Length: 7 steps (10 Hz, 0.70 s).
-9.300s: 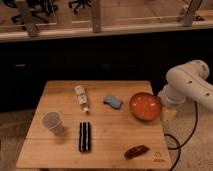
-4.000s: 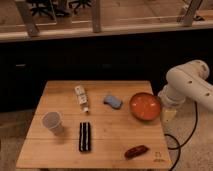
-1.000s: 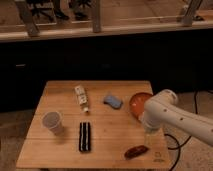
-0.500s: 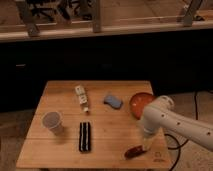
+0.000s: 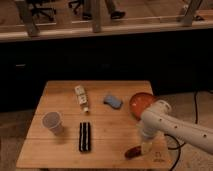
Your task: Place the pepper on the white sponge
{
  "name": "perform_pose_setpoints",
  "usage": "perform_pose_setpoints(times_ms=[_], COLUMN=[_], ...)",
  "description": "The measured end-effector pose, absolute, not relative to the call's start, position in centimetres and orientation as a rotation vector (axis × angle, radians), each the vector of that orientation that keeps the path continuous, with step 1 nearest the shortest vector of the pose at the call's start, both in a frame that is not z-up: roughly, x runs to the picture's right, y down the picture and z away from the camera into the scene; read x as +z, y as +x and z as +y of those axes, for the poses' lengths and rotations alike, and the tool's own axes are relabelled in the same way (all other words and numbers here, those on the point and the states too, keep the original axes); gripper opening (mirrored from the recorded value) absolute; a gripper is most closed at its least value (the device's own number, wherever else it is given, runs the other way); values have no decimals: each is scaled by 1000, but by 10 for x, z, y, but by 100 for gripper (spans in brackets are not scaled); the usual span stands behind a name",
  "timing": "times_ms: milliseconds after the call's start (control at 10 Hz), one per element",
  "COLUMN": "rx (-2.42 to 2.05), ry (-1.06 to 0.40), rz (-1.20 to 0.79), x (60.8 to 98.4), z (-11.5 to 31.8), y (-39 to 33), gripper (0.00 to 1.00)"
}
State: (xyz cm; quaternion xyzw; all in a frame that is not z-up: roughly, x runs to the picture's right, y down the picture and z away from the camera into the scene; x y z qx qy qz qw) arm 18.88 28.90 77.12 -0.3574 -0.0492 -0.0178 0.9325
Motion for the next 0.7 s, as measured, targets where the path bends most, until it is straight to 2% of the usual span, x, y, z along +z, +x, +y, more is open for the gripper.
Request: perform_pose_setpoints(times_ms=[500,700], rx=[-31,-32], ry=[-737,-736], rz=[-100,-98], x=[779,784], z=[306,314], y=[188,187], gripper=[78,61])
